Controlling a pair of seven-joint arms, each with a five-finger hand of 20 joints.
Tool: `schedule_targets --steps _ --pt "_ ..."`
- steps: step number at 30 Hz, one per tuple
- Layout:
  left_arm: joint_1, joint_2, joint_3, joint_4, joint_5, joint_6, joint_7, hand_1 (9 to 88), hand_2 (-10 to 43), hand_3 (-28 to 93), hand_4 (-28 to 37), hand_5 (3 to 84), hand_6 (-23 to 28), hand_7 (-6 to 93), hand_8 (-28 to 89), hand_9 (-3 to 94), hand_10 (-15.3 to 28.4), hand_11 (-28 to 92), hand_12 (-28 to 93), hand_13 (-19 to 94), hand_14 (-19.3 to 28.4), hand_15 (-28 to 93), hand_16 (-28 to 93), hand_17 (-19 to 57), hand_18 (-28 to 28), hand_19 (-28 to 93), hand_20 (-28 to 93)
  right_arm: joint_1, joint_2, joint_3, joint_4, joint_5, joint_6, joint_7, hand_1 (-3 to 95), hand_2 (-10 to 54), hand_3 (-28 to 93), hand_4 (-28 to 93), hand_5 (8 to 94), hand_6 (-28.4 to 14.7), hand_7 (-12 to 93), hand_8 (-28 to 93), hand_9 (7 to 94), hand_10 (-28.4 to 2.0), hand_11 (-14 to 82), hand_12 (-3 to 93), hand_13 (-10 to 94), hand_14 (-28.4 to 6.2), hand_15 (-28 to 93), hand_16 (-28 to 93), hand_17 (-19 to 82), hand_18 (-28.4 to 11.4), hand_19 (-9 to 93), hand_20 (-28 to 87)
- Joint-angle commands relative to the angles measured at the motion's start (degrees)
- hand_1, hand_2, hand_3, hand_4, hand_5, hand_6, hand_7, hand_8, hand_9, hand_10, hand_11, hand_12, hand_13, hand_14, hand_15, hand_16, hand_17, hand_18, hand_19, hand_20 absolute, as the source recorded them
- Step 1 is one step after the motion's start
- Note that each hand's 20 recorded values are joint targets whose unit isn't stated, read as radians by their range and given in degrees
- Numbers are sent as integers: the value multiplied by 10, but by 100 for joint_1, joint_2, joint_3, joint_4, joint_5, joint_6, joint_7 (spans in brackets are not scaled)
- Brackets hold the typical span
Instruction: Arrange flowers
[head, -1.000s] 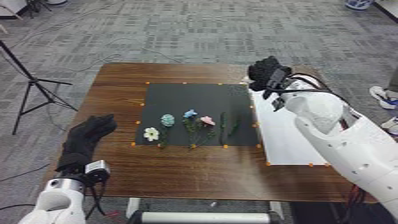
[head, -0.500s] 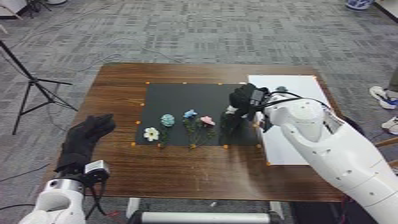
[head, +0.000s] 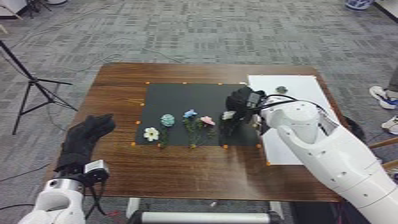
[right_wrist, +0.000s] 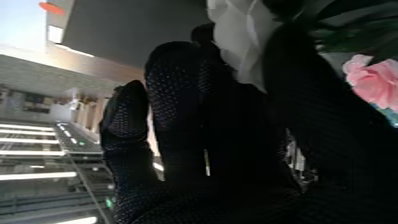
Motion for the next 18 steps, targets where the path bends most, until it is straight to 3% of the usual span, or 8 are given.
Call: schedule_targets --steps 1,4,15,17,18 --pt "-19 12 -7 -9 7 -19 -73 237 127 675 -282 511 22 172 -70 496 139 224 133 376 176 215 -9 39 91 63 131 26 2 159 -66 -94 -345 -35 404 -95 722 -217 622 19 254 -86 681 -109 148 163 624 -120 615 340 298 -222 743 546" --pt "-6 14 -12 -17 11 -35 -66 237 126 675 -282 512 22 171 -70 496 139 224 133 377 176 215 -9 40 91 63 131 17 11 198 -115 -54 -420 59 357 -95 729 -211 585 3 235 -132 646 -116 140 162 604 -129 620 339 287 -225 739 547" --pt "-6 33 -22 5 13 -41 36 237 121 678 -280 512 22 172 -71 495 138 224 134 376 176 215 -9 38 91 62 131 124 3 699 -292 300 -762 204 236 -95 744 -224 504 -38 162 -104 578 -145 104 163 570 -152 611 326 267 -241 724 551" --pt "-15 48 -45 24 167 -85 88 236 114 680 -278 512 22 172 -71 495 138 224 134 377 176 215 -10 38 91 60 130 139 10 834 -352 413 -908 223 222 -95 744 -226 496 -43 148 -97 572 -149 97 162 565 -156 610 327 263 -243 722 553" --pt "-33 56 -62 49 309 -137 138 235 110 681 -276 512 22 171 -71 495 138 224 133 377 176 215 -10 38 91 60 130 122 20 948 -412 442 -1035 225 217 -95 743 -226 491 -46 143 -95 567 -153 94 162 560 -160 608 326 261 -243 720 553"
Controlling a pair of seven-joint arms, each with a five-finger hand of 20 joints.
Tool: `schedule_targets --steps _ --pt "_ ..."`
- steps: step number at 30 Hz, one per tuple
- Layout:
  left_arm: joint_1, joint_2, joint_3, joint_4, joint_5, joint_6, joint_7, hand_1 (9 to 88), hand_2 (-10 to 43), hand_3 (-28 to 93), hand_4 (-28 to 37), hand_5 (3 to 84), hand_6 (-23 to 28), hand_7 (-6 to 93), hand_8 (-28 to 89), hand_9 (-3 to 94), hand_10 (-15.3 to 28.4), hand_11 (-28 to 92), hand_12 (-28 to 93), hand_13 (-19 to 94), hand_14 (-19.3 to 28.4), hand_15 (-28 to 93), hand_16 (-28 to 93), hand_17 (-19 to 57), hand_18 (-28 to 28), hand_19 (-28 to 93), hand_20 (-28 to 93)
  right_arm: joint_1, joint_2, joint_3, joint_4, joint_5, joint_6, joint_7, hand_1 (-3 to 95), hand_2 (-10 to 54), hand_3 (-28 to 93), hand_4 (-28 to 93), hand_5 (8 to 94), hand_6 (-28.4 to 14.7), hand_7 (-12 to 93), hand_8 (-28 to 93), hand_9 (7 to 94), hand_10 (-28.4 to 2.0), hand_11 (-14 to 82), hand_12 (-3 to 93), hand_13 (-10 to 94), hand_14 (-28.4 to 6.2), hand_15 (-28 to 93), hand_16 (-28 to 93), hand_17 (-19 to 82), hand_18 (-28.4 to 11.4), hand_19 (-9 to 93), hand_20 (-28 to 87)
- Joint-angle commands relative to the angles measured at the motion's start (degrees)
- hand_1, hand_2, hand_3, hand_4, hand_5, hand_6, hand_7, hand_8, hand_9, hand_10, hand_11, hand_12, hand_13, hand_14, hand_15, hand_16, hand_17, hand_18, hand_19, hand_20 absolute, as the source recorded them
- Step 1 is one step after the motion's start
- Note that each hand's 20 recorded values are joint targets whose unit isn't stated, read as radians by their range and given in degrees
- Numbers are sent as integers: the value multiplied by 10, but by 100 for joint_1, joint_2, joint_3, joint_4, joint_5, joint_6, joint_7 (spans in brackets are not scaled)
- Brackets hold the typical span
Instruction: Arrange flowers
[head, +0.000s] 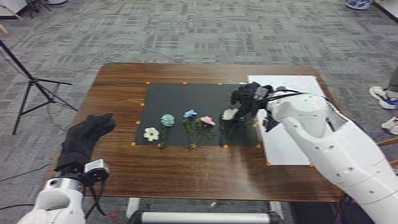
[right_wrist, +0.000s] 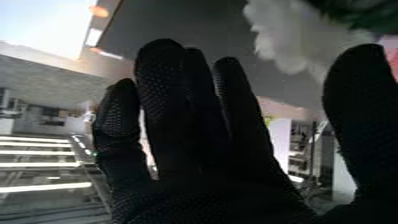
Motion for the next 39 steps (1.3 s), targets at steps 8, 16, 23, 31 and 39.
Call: schedule_targets --steps 8,16,23,31,39 --pt "-144 117 118 128 47 449 938 264 51 699 -242 504 25 172 -72 428 130 194 125 317 135 137 -13 68 62 37 139 -110 50 1221 -246 666 -224 437 197 -95 722 -214 460 -41 130 -83 528 -162 71 167 530 -173 586 312 238 -250 701 552" --pt "-135 79 135 120 0 447 911 242 32 711 -242 362 0 142 -82 288 91 101 81 256 116 60 -12 61 81 35 145 -310 -52 1284 540 85 1082 555 190 -95 726 -202 413 -39 126 -79 459 -164 56 166 502 -168 431 265 207 -235 588 482" --pt "-87 16 98 113 1 265 895 235 30 708 -249 365 2 144 -85 309 98 103 78 279 124 71 -6 51 85 34 140 -167 -356 1181 1456 -986 1816 612 217 -95 737 -211 436 -29 160 -88 497 -154 72 168 537 -156 448 273 225 -233 616 486" --pt "231 -57 -94 44 -34 34 977 233 32 706 -249 377 5 145 -81 323 104 116 85 306 138 86 7 46 88 38 135 -77 -609 1361 1898 -1205 1851 787 234 -95 744 -222 460 -22 185 -104 526 -150 90 164 564 -152 474 275 240 -231 644 493" --pt "630 -184 -354 5 -90 -345 1054 234 33 704 -248 391 8 148 -79 340 109 131 96 314 145 100 12 45 88 40 134 -31 -869 1567 2336 -1355 2159 868 250 -95 743 -224 475 -19 196 -109 538 -147 96 161 571 -147 475 272 246 -231 649 490"
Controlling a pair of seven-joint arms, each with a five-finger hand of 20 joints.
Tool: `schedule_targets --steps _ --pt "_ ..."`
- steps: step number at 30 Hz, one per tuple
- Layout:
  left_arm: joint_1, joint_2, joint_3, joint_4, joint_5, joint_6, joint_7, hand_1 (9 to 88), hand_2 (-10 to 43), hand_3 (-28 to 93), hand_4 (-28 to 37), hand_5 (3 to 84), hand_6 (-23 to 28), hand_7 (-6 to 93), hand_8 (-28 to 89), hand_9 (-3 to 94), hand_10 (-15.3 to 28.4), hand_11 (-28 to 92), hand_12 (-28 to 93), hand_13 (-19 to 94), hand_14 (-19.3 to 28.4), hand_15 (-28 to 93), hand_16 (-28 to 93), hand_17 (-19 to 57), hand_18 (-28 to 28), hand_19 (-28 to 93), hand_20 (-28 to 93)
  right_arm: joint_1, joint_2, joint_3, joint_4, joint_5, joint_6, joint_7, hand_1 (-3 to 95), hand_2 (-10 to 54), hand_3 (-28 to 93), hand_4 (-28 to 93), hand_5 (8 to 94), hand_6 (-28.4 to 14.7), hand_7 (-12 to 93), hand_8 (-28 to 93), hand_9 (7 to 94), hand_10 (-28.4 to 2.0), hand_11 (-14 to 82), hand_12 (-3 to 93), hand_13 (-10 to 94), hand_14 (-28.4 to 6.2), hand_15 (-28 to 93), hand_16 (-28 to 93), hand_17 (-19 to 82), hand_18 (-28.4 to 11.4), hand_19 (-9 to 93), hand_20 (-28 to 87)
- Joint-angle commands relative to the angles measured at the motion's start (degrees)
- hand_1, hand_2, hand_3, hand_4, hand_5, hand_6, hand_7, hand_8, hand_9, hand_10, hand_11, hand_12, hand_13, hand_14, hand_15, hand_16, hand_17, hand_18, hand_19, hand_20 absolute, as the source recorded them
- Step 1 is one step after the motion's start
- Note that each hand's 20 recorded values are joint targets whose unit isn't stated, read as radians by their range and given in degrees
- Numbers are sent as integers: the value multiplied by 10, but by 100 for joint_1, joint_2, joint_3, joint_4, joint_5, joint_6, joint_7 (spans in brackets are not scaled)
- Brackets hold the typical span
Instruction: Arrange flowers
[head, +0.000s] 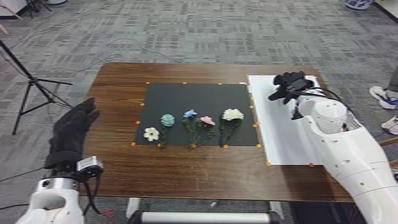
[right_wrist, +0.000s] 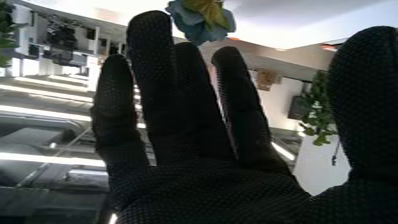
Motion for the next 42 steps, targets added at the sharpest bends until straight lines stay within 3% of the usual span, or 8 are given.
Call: schedule_targets --steps 1,6,11,15,20,28,35,42 --pt "573 -135 -201 -58 -74 -331 100 234 33 703 -248 392 9 147 -79 340 111 131 96 315 146 103 12 45 88 40 134 96 -274 207 418 -229 308 165 258 -95 744 -223 480 -19 198 -110 543 -146 98 161 577 -145 477 272 250 -230 652 491" --pt "466 -115 -181 -60 -63 -342 -30 235 34 702 -249 395 10 146 -77 343 112 132 99 317 147 108 10 45 89 41 134 30 -338 180 588 -290 609 400 331 -95 745 -227 516 -8 221 -119 582 -135 116 156 610 -134 488 272 275 -223 675 493" --pt "475 -113 -211 -62 -52 -419 -47 236 35 700 -249 398 10 148 -77 345 112 136 102 319 148 112 9 45 89 41 134 -4 -396 120 722 -371 819 622 398 -95 745 -239 573 2 242 -129 638 -119 141 154 642 -121 516 282 294 -220 701 501" --pt "257 -48 -77 -54 -12 -305 -174 236 37 699 -248 399 10 149 -77 346 113 137 104 319 149 114 8 45 89 41 134 -11 -279 -49 675 -278 924 600 487 -95 695 -262 616 14 272 -34 697 -114 168 162 678 -109 542 298 320 -218 733 514" --pt "-41 32 136 -30 51 -104 -335 237 37 699 -247 400 10 150 -77 347 113 138 104 319 150 115 7 45 89 41 133 98 3 -405 499 152 1354 594 577 -95 631 -247 740 31 294 5 862 -88 99 308 727 -95 570 324 351 -222 759 534" --pt "-273 116 277 1 117 76 -401 236 36 700 -246 403 11 151 -78 351 114 141 105 320 149 115 7 45 88 41 134 -84 878 -737 -1112 1525 1662 959 590 -95 633 -250 772 27 261 22 893 -78 81 338 733 -96 579 341 355 -227 759 546" --pt "-187 129 198 -29 99 59 -371 235 35 701 -246 406 13 149 -77 353 115 141 103 321 149 116 6 45 88 42 134 -1271 1202 -99 -2732 2121 1523 1304 587 -95 639 -248 776 28 256 26 897 -82 79 335 729 -98 580 346 352 -228 758 549" --pt "-70 129 76 -74 90 8 -357 237 37 699 -246 407 13 149 -76 355 115 142 103 322 149 116 6 45 88 41 134 -2215 984 44 -3518 2196 1188 1747 586 -95 639 -241 781 28 248 26 900 -83 78 331 728 -100 580 348 351 -232 759 551"
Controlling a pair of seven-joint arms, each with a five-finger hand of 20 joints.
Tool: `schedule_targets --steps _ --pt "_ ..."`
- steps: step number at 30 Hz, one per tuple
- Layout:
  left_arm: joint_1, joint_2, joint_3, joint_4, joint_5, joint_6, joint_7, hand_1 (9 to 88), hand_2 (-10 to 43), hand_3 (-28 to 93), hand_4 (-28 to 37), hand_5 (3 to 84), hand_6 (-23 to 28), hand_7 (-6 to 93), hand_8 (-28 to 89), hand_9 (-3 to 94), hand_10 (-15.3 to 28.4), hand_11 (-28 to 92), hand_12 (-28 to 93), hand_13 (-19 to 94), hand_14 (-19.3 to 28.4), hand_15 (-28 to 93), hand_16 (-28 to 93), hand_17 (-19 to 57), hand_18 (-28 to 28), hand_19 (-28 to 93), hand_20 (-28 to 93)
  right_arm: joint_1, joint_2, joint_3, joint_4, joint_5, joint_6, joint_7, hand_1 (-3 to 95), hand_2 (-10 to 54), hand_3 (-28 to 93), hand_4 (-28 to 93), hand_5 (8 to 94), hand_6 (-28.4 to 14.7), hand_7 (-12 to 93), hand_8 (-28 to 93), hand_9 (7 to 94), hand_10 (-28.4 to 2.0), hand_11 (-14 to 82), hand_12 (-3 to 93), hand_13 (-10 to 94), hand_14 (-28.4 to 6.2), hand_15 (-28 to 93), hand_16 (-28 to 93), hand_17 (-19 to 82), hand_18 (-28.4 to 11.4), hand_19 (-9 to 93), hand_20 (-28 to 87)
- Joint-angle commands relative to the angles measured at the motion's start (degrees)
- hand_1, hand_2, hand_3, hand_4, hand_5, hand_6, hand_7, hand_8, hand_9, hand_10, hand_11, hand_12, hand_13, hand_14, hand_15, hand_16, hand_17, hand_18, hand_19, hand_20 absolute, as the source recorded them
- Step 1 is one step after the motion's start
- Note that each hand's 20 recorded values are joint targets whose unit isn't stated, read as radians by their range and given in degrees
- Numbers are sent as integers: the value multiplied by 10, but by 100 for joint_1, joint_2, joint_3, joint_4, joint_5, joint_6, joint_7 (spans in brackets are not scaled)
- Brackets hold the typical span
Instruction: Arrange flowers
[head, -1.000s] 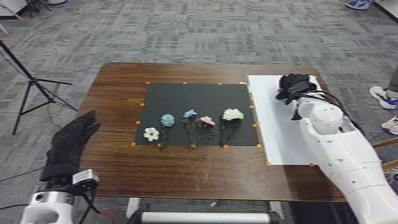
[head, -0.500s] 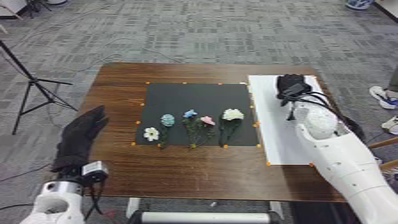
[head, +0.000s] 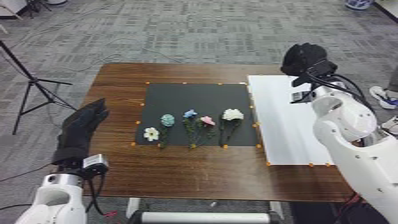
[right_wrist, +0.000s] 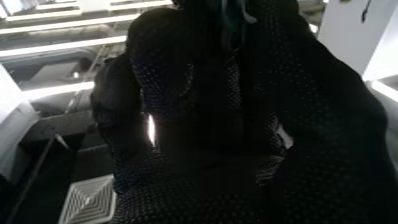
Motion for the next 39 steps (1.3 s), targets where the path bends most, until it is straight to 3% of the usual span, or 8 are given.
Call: schedule_targets --steps 1,4,13,22,31,39 --pt "175 7 -158 -77 20 -16 2 237 37 698 -246 407 13 149 -76 355 116 142 104 322 149 117 6 45 88 42 134 -1211 -302 20 -729 -65 -310 493 586 -95 639 -240 781 28 246 27 901 -82 78 329 728 -100 580 348 351 -233 760 552" --pt "273 24 -244 -118 -2 2 18 237 37 698 -245 408 13 149 -76 355 116 143 104 321 149 117 6 44 88 42 134 -1357 -729 18 -774 -78 -470 718 587 -95 637 -235 787 26 236 31 906 -78 75 331 731 -102 583 348 352 -235 764 553" --pt "331 36 -280 -159 23 -3 -17 236 37 699 -246 409 12 148 -76 356 116 142 103 321 150 116 6 43 88 41 133 -1406 -1509 128 -688 -267 -814 1290 587 -95 632 -220 806 18 209 45 919 -78 76 332 741 -104 591 349 359 -243 778 555" --pt "453 47 -353 -230 17 83 -43 236 37 701 -245 409 12 146 -75 356 115 141 104 320 149 115 6 41 87 38 131 -1651 -2206 559 -857 -382 -1180 1644 594 -95 620 -208 821 17 197 58 927 -78 72 334 746 -105 596 351 363 -249 791 556" --pt "467 71 -367 -243 25 65 -68 236 36 702 -244 410 13 145 -75 356 115 141 104 319 150 115 7 39 87 38 131 -2062 -2371 318 -1021 -384 -1332 1506 596 -95 615 -204 825 15 187 62 928 -81 67 333 747 -106 597 352 362 -250 795 554" --pt "442 75 -346 -231 35 35 -107 236 36 702 -243 410 12 146 -74 356 115 141 104 319 150 114 8 38 88 38 131 -2183 -2346 57 -929 -602 -1008 1273 598 -95 611 -207 823 16 184 61 924 -82 66 332 743 -105 595 352 360 -246 793 551"
